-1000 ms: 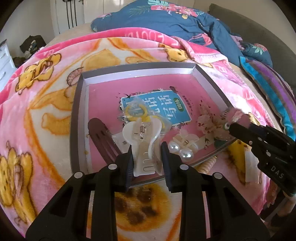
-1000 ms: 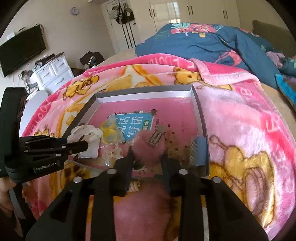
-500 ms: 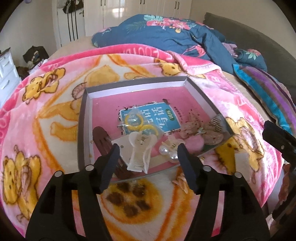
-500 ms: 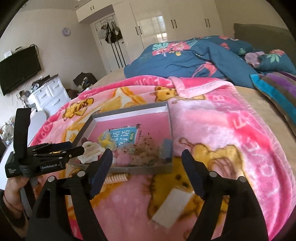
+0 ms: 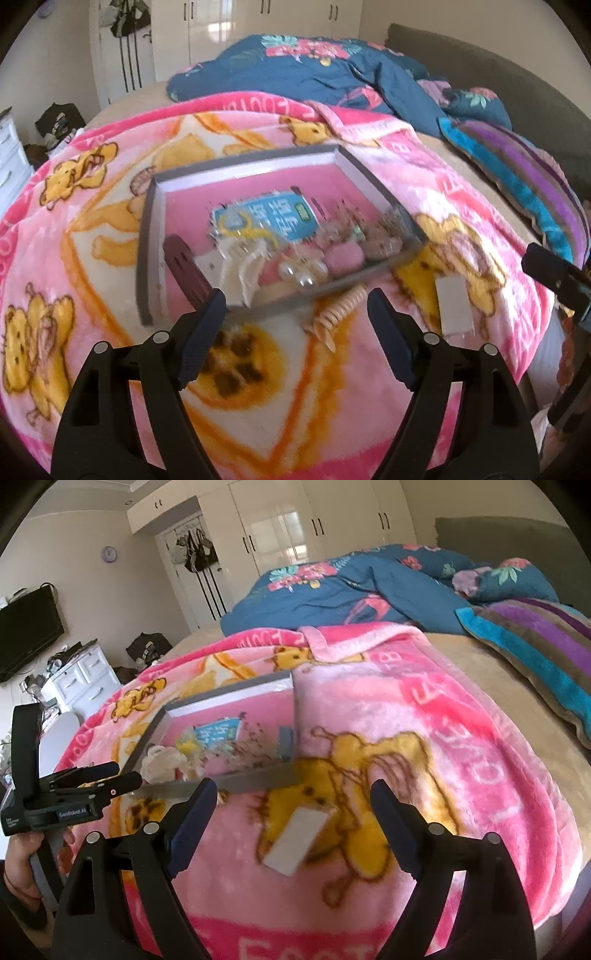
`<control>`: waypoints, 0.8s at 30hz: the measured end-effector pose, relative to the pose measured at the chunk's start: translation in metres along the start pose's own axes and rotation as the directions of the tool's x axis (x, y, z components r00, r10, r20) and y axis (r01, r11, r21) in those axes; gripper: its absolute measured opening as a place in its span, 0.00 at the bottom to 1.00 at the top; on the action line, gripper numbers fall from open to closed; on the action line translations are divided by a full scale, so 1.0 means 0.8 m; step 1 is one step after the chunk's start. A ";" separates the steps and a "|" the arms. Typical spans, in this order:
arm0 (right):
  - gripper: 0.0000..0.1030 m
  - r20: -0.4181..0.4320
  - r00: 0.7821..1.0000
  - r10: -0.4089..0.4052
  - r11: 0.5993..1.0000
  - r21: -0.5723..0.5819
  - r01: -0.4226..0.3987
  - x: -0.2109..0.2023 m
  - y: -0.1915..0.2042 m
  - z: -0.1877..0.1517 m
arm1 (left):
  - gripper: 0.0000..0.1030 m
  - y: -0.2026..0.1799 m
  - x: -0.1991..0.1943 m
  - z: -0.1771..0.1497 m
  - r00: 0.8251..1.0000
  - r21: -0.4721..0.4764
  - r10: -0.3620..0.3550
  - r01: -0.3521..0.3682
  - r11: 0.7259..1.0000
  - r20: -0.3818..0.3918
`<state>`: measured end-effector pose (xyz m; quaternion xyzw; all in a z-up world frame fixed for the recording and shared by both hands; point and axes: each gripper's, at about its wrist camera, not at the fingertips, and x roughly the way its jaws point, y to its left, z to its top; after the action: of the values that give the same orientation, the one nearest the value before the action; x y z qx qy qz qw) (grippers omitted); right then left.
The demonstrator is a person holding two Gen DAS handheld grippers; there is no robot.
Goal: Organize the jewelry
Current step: 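Grasp the second bagged white card with the right tool while the left tool grasps the beige coiled hair tie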
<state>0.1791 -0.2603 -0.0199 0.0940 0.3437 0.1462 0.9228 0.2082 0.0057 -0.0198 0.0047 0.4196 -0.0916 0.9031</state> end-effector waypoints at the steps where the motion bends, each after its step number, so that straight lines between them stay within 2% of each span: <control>1: 0.82 -0.005 1.000 -0.005 1.000 0.005 0.005 0.000 -0.003 -0.003 | 0.69 -0.003 0.004 -0.004 1.000 0.001 -0.006 0.006 1.000 -0.015; 9: 0.81 -0.104 0.994 0.036 0.998 0.063 -0.030 0.022 -0.014 -0.031 | 0.69 -0.031 0.036 -0.027 0.994 0.095 -0.006 0.016 0.995 -0.105; 14: 0.72 -0.171 0.982 0.083 0.992 0.107 -0.065 0.043 -0.018 -0.046 | 0.69 -0.032 0.057 -0.031 0.992 0.136 0.003 0.014 0.991 -0.126; 21: 0.62 -0.234 0.955 0.183 0.973 0.182 -0.142 0.079 -0.025 -0.053 | 0.69 -0.025 0.081 -0.025 0.987 0.106 -0.038 0.055 0.993 -0.156; 24: 0.52 -0.253 0.944 0.210 0.964 0.215 -0.157 0.102 -0.025 -0.054 | 0.69 -0.028 0.087 -0.022 0.988 0.115 -0.041 0.058 0.992 -0.151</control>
<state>0.2132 -0.2485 -0.1068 0.1930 0.4699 0.2097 0.8354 0.2351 -0.0263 -0.0824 0.0547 0.4795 -0.1382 0.8648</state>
